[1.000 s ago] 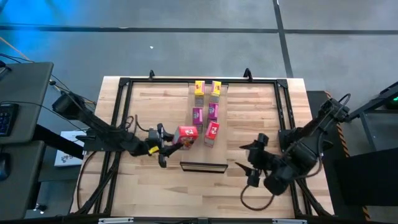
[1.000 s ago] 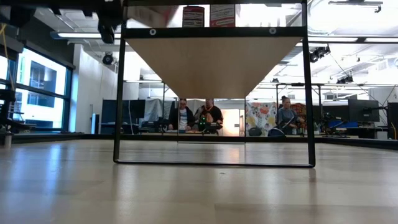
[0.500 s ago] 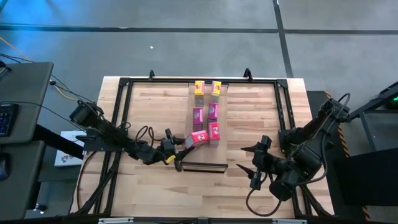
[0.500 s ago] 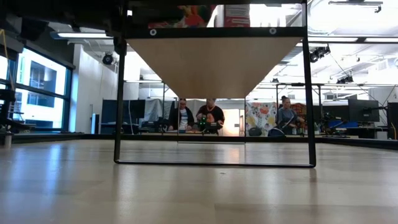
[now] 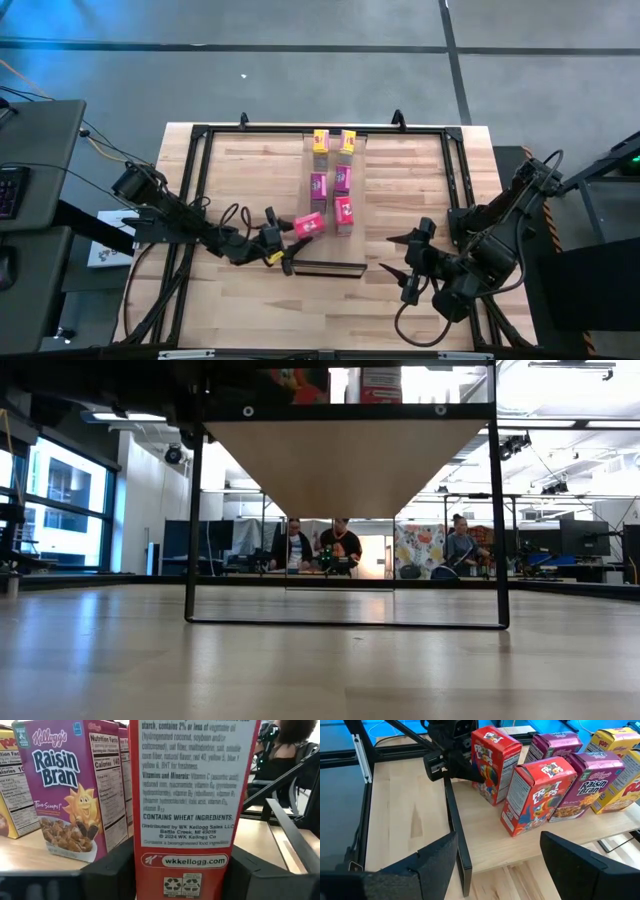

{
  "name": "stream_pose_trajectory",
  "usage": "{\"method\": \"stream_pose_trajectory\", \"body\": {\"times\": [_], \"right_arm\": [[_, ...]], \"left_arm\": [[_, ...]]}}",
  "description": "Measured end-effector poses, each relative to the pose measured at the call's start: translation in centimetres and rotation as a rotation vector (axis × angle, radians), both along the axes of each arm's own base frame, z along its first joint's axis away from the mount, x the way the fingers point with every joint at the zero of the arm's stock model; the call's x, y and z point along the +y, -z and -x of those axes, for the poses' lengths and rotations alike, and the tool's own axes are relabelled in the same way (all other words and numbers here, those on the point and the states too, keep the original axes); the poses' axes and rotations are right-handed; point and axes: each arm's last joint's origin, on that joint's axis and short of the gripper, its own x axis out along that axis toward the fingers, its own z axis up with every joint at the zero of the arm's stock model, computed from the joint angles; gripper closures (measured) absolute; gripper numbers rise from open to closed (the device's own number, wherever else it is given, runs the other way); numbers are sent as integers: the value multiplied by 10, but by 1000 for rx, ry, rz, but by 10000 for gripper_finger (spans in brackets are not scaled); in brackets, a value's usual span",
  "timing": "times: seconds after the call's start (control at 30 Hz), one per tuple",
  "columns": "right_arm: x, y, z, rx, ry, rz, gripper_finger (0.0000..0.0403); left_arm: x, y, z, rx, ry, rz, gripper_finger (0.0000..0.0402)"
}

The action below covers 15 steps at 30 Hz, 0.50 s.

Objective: Stack cereal on shelf
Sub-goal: Put the red cereal box on the shelf

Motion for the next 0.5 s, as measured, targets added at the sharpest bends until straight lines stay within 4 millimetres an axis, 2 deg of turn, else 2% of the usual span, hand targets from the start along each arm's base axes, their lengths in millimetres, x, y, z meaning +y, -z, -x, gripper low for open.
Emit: {"method": "stream_pose_trajectory", "body": {"times": [0.27, 0.5], "right_arm": [[0, 0, 0, -2, 2, -6, 119], [0, 0, 0, -5, 2, -10, 119]], "left_arm": [[-1, 0, 0, -1, 7, 0, 169], [-5, -16, 9, -12, 47, -12, 158]]}}
